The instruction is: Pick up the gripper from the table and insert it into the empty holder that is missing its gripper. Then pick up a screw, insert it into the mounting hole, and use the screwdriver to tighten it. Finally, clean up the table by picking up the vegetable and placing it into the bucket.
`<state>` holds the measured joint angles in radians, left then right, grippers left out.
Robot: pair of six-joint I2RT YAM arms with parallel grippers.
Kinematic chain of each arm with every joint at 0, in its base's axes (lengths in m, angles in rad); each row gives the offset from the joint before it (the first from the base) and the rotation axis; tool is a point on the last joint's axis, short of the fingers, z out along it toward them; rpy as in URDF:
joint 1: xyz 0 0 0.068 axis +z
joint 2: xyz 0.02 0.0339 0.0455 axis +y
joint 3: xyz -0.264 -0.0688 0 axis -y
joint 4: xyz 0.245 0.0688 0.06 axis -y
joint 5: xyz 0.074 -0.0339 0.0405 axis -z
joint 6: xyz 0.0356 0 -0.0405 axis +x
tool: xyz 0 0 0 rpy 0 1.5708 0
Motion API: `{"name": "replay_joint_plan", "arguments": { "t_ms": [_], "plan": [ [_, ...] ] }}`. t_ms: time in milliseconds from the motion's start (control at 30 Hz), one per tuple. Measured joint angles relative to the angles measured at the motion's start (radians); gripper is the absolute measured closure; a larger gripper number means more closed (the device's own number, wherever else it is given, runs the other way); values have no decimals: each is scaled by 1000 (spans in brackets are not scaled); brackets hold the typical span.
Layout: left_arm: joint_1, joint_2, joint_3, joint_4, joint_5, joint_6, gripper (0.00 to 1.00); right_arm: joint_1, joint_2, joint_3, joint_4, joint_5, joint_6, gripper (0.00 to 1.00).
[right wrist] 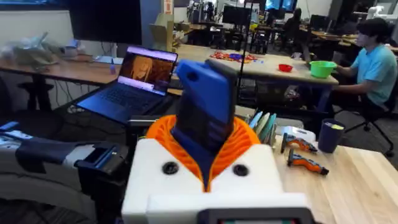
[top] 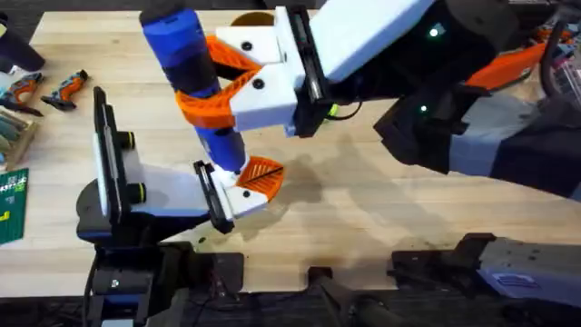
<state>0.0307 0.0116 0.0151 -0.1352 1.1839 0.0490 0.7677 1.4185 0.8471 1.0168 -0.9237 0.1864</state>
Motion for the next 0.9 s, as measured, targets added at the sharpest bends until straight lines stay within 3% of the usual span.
{"name": "replay_joint_plan", "arguments": {
  "t_ms": [900],
  "plan": [
    [0, 0, 0, 0, -1, -4, 995, 1, 0, 0, -18, -2, 0, 975]
  ]
}}
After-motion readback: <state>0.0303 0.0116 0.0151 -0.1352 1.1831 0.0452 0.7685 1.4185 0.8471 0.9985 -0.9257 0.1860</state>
